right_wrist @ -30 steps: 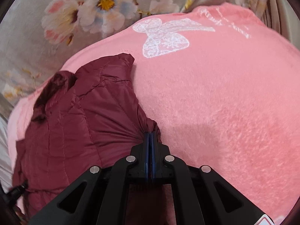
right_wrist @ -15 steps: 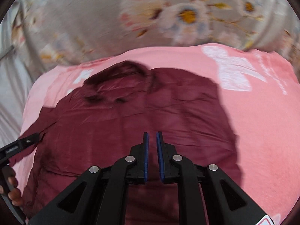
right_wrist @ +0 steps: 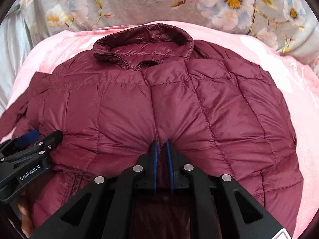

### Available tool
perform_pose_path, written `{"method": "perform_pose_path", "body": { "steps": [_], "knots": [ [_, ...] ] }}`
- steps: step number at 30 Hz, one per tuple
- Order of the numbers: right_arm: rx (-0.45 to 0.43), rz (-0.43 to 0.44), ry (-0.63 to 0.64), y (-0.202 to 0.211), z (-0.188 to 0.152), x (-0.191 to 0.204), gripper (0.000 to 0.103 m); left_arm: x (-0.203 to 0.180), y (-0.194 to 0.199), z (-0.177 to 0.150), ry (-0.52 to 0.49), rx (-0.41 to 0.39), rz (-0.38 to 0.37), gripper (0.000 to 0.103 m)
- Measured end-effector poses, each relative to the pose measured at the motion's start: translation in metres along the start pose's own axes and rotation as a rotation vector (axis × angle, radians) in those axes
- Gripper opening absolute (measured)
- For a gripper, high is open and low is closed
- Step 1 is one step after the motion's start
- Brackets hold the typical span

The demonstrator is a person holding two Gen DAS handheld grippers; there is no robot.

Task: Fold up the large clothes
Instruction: 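Press both grippers onto the jacket body to flatten the fold, then grasp the other sleeve with the left gripper and fold it across the body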

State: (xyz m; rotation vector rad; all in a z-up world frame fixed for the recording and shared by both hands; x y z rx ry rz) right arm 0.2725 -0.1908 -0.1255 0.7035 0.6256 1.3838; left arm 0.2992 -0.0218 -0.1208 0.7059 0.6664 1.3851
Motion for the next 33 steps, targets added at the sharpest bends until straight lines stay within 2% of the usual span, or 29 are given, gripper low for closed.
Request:
{"method": "perform_pose_path", "body": {
  "steps": [4,9,17,19,22,23,25,26,27,28,29,30,33],
  "knots": [
    [-0.006,-0.028,0.021,0.001,-0.001,0.002,0.012,0.000,0.000,0.000,0.002,-0.009,0.006,0.072],
    [-0.008,-0.023,0.012,0.001,-0.001,0.000,0.012,0.000,-0.001,0.000,0.005,-0.007,0.027,0.080],
    [-0.006,-0.015,0.005,0.001,-0.001,0.000,0.012,0.000,-0.001,0.000,0.009,-0.005,0.036,0.085],
    [-0.006,-0.005,-0.006,0.001,-0.001,-0.002,0.012,0.003,-0.001,0.001,0.024,-0.002,0.021,0.089],
    [-0.004,0.011,-0.023,0.000,0.000,-0.004,0.012,0.015,0.005,0.002,0.076,0.000,-0.052,0.089],
    [-0.001,0.012,-0.025,0.001,0.000,-0.005,0.012,0.022,0.010,0.002,0.094,0.008,-0.085,0.089],
    [0.000,-0.007,-0.018,0.003,0.001,-0.004,0.014,0.039,0.023,0.000,0.130,0.013,-0.097,0.089],
    [-0.003,-0.102,0.006,0.015,0.000,0.001,0.023,0.057,0.035,-0.002,0.159,0.006,-0.089,0.089],
    [-0.003,-0.102,0.006,0.015,0.000,0.001,0.031,0.070,0.043,-0.004,0.179,-0.004,-0.094,0.089],
    [-0.018,-0.113,0.005,0.024,-0.002,0.005,0.034,0.089,0.053,-0.006,0.206,-0.020,-0.097,0.089],
    [-0.051,-0.050,-0.018,0.045,-0.007,0.015,0.042,0.116,0.064,-0.009,0.246,-0.034,-0.079,0.090],
    [-0.059,-0.024,-0.025,0.052,-0.010,0.021,0.048,0.141,0.070,-0.011,0.282,-0.041,-0.050,0.091],
    [-0.071,0.025,-0.007,0.070,-0.020,0.041,0.054,0.215,0.076,-0.021,0.406,-0.034,0.038,0.092]
  ]
}}
Point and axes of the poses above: each gripper's, at about its wrist camera, not at the fingertips, and y roughly against the way its jaws point, x to its left, z to its top, the point moved 2 cm from there along -y, roughly the way its jaws point, and after that the axes turned 1 degree about y, right-handed, at the moved point
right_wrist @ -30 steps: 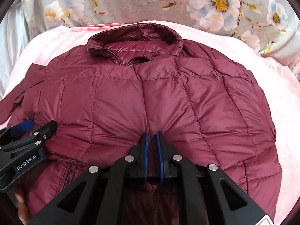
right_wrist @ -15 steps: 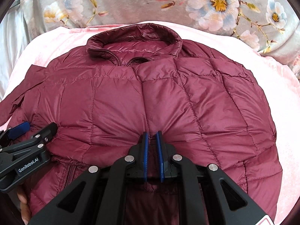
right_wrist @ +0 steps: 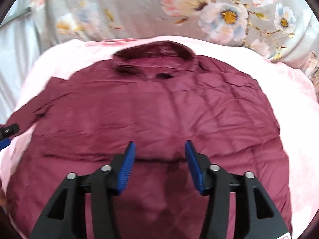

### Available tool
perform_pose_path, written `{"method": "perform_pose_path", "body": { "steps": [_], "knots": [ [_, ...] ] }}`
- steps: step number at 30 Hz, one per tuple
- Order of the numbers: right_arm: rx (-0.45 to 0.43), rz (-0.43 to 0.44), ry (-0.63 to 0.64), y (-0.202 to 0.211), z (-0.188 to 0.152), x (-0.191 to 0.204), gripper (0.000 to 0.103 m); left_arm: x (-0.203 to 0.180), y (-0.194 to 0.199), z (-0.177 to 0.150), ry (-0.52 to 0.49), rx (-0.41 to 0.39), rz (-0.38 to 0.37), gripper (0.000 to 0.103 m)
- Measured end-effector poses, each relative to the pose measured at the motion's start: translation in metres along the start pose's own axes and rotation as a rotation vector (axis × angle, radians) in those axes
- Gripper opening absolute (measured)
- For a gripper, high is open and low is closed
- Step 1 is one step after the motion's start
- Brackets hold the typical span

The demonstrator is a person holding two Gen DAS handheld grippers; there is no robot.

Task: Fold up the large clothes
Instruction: 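Grasp the other sleeve with the left gripper and fold it across the body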

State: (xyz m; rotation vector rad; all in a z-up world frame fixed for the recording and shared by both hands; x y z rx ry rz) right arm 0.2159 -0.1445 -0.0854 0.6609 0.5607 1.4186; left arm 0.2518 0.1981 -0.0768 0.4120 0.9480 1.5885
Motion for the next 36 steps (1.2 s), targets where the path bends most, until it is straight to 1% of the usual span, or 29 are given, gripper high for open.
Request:
{"method": "perform_pose_path", "body": {
  "steps": [1,2,4,5,6,8,9,10,11,12,14,15,16,17,18,20,22,24,25,26,29,31,32,33,35,36],
  "knots": [
    [-0.001,0.006,0.011,0.003,-0.004,0.006,0.054,0.033,-0.002,0.008,0.066,0.006,0.043,0.092],
    [0.000,0.013,0.020,0.005,-0.009,0.013,0.055,0.053,-0.004,0.012,0.109,0.011,0.062,0.092],
    [0.016,0.029,0.025,0.005,-0.017,0.020,0.055,0.109,-0.008,0.023,0.239,0.000,0.102,0.091],
    [0.033,0.043,0.022,0.003,-0.022,0.024,0.055,0.126,-0.009,0.026,0.273,-0.008,0.129,0.091],
    [0.047,0.052,0.020,0.001,-0.026,0.027,0.055,0.146,-0.010,0.030,0.315,-0.027,0.173,0.091],
    [0.077,0.052,0.018,-0.006,-0.032,0.029,0.055,0.168,-0.014,0.038,0.343,-0.045,0.216,0.090],
    [0.079,0.048,0.018,-0.007,-0.034,0.029,0.056,0.176,-0.019,0.041,0.356,-0.032,0.221,0.087],
    [0.077,0.046,0.019,-0.008,-0.035,0.030,0.056,0.181,-0.023,0.043,0.368,-0.020,0.210,0.083],
    [0.075,0.043,0.018,-0.009,-0.036,0.030,0.058,0.185,-0.028,0.044,0.385,-0.005,0.189,0.081],
    [0.076,0.042,0.016,-0.010,-0.036,0.029,0.059,0.187,-0.033,0.045,0.404,0.001,0.185,0.081],
    [0.077,0.044,0.007,-0.012,-0.038,0.027,0.060,0.182,-0.036,0.052,0.393,-0.030,0.210,0.070],
    [0.075,0.044,0.004,-0.013,-0.038,0.027,0.060,0.180,-0.037,0.055,0.378,-0.030,0.221,0.055],
    [0.074,0.045,0.002,-0.013,-0.038,0.026,0.060,0.175,-0.041,0.058,0.362,-0.030,0.233,0.036],
    [0.072,0.045,0.001,-0.012,-0.039,0.027,0.060,0.173,-0.041,0.061,0.354,-0.033,0.231,0.024],
    [0.070,0.046,0.000,-0.012,-0.039,0.027,0.060,0.169,-0.042,0.066,0.349,-0.025,0.212,0.011],
    [0.068,0.049,-0.004,-0.012,-0.040,0.026,0.061,0.163,-0.037,0.073,0.328,-0.042,0.196,0.007],
    [0.066,0.052,-0.009,-0.012,-0.041,0.025,0.061,0.138,-0.020,0.082,0.255,-0.098,0.194,0.006],
    [0.063,0.061,-0.018,-0.011,-0.041,0.024,0.061,0.103,-0.002,0.090,0.179,-0.145,0.164,0.005],
    [0.061,0.067,-0.026,-0.011,-0.040,0.022,0.061,0.084,0.007,0.093,0.140,-0.164,0.141,0.005],
    [0.057,0.076,-0.040,-0.010,-0.040,0.020,0.061,0.056,0.019,0.096,0.085,-0.188,0.108,0.004],
    [0.040,0.085,-0.077,-0.004,-0.038,0.012,0.061,-0.010,0.044,0.098,-0.039,-0.226,0.023,0.004],
    [0.029,0.073,-0.096,0.005,-0.037,0.001,0.061,-0.075,0.059,0.089,-0.160,-0.236,-0.060,0.004],
    [0.021,0.060,-0.102,0.009,-0.035,-0.005,0.061,-0.098,0.062,0.084,-0.201,-0.234,-0.089,0.004],
    [0.011,0.043,-0.110,0.014,-0.034,-0.013,0.061,-0.131,0.068,0.072,-0.262,-0.227,-0.137,0.004],
    [-0.010,0.000,-0.139,0.025,-0.034,-0.035,0.061,-0.184,0.073,0.049,-0.352,-0.200,-0.220,0.004],
    [-0.017,-0.016,-0.153,0.029,-0.035,-0.047,0.061,-0.216,0.074,0.031,-0.398,-0.172,-0.269,0.005]
  ]
}}
Point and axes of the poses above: each gripper's, at about its wrist camera, not at the fingertips, and y roughly against the way its jaws point, x to its left, z to its top, the point moved 2 cm from there along -y, roughly the way its jaws point, and after that the axes turned 1 degree about y, right-handed, at the moved point
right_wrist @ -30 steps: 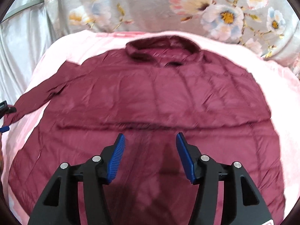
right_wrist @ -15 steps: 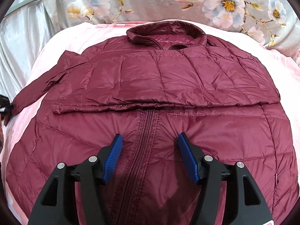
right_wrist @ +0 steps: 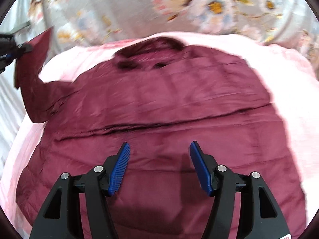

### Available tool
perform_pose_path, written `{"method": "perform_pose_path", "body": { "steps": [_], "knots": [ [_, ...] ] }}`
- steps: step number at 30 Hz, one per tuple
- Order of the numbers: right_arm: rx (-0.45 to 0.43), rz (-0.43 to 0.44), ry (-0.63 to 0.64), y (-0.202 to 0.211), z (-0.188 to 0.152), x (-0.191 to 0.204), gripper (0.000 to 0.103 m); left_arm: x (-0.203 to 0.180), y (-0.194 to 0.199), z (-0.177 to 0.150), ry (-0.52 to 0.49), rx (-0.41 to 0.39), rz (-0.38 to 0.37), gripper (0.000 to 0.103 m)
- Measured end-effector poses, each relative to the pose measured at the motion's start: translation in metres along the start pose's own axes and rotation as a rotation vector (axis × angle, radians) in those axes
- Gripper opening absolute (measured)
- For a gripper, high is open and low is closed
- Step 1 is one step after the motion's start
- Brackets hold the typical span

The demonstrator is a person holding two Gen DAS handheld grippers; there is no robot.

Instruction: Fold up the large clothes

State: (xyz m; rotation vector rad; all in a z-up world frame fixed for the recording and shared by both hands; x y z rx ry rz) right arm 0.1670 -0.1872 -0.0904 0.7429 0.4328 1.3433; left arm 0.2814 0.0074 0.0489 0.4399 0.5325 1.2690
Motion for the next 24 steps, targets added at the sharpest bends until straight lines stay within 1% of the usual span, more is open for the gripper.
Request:
{"method": "perform_pose_path", "body": {
  "steps": [1,2,3,5,7,9,11,12,13,15,17,19,20,23,24],
  "knots": [
    [-0.008,-0.031,-0.022,0.007,0.002,-0.016,0.061,-0.021,-0.005,-0.004,-0.020,0.020,-0.037,0.005],
    [-0.013,-0.052,-0.040,0.012,0.003,-0.029,0.061,-0.055,-0.015,-0.014,-0.044,0.057,-0.090,0.005],
    [-0.017,-0.069,-0.059,0.016,0.003,-0.041,0.062,-0.071,-0.023,-0.021,-0.052,0.083,-0.117,0.006],
    [-0.022,-0.103,-0.101,0.025,0.000,-0.068,0.064,-0.112,-0.046,-0.045,-0.060,0.157,-0.177,0.010],
    [-0.019,-0.131,-0.128,0.031,-0.004,-0.087,0.065,-0.134,-0.065,-0.069,-0.063,0.206,-0.178,0.033],
    [-0.011,-0.153,-0.149,0.035,-0.010,-0.103,0.065,-0.144,-0.075,-0.086,-0.071,0.234,-0.172,0.043],
    [-0.004,-0.157,-0.159,0.037,-0.015,-0.111,0.065,-0.144,-0.070,-0.099,-0.071,0.246,-0.181,0.060],
    [-0.003,-0.157,-0.164,0.038,-0.016,-0.114,0.065,-0.138,-0.067,-0.100,-0.061,0.248,-0.180,0.078],
    [-0.003,-0.151,-0.168,0.039,-0.016,-0.116,0.065,-0.132,-0.062,-0.100,-0.046,0.239,-0.181,0.086],
    [-0.006,-0.131,-0.170,0.041,-0.015,-0.114,0.065,-0.112,-0.046,-0.094,-0.018,0.204,-0.195,0.091],
    [-0.011,-0.104,-0.156,0.042,-0.010,-0.107,0.065,-0.086,-0.036,-0.086,0.012,0.178,-0.197,0.091],
    [-0.016,-0.068,-0.135,0.040,-0.001,-0.096,0.066,-0.045,-0.026,-0.074,0.081,0.150,-0.163,0.091],
    [-0.015,-0.034,-0.121,0.038,0.006,-0.088,0.066,-0.019,-0.025,-0.068,0.133,0.147,-0.137,0.091],
    [-0.006,0.074,-0.096,0.026,0.028,-0.064,0.066,0.038,-0.032,-0.060,0.256,0.158,-0.088,0.091],
    [-0.003,0.090,-0.088,0.020,0.034,-0.057,0.067,0.061,-0.037,-0.059,0.314,0.172,-0.069,0.091]
  ]
}}
Point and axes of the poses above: each gripper's, at about its wrist camera, not at the fingertips, and y roughly against the way its jaws point, x to its left, z to its top, the point moved 2 cm from there along -y, roughly the way its jaws point, and after that the axes turned 1 degree about y, right-handed, at the moved point
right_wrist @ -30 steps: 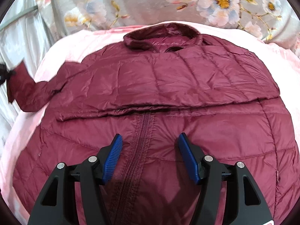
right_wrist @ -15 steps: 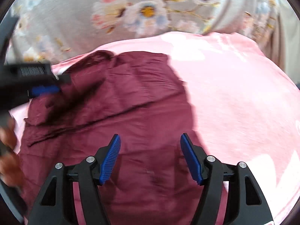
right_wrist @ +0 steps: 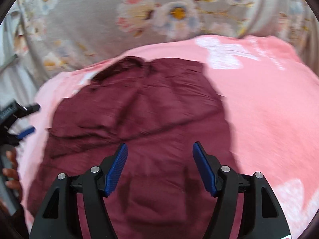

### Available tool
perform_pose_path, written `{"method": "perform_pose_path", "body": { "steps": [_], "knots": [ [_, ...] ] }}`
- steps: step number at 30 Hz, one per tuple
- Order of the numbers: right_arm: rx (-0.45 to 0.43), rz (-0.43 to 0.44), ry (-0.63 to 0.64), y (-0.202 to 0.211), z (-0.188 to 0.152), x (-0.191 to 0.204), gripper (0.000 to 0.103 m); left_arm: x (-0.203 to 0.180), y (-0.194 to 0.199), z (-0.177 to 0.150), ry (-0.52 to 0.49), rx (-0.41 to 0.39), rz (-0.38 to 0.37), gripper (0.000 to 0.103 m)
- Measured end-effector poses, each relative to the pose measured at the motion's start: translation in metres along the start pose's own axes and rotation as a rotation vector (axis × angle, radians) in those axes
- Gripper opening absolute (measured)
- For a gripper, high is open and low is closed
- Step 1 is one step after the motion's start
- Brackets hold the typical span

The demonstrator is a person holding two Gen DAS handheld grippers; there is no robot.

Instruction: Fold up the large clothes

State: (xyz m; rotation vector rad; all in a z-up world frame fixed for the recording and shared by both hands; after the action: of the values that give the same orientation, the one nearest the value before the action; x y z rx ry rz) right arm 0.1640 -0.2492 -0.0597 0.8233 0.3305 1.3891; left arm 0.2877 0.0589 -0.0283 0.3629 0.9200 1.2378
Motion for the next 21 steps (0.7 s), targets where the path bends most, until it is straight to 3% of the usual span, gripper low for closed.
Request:
{"method": "perform_pose_path", "body": {
  "steps": [4,9,12,14,16,19,21],
  "knots": [
    [0.009,-0.037,0.141,-0.035,0.019,0.047,0.070,0.056,-0.020,0.016,0.195,0.057,-0.005,0.089],
    [0.055,-0.035,0.288,-0.080,0.020,0.097,0.070,0.082,-0.054,0.017,0.238,0.103,0.089,0.082],
    [0.067,-0.083,0.306,-0.097,0.019,0.098,0.068,0.091,-0.072,0.012,0.241,0.129,0.152,0.076],
    [0.016,-0.171,0.239,-0.090,0.024,0.074,0.068,0.098,-0.073,0.009,0.227,0.117,0.159,0.076],
    [-0.008,-0.212,0.071,-0.073,0.029,0.027,0.068,0.101,-0.070,0.009,0.208,0.107,0.172,0.076],
    [-0.011,-0.179,-0.137,-0.052,0.025,-0.026,0.071,0.108,-0.067,0.007,0.212,0.113,0.169,0.076],
    [0.000,-0.160,-0.184,-0.043,0.019,-0.044,0.071,0.109,-0.062,0.008,0.240,0.119,0.148,0.075]
  ]
}}
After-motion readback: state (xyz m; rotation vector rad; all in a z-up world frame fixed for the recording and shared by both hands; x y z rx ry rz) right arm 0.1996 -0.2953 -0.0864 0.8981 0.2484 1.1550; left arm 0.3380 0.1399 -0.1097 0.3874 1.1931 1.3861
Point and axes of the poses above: each gripper's, at about its wrist camera, not at the fingertips, and y roughly against the way its jaws point, x to its left, z to its top, the point moved 2 cm from there along -y, roughly the way its jaws point, and after that the axes turned 1 degree about y, right-handed, at the moved point
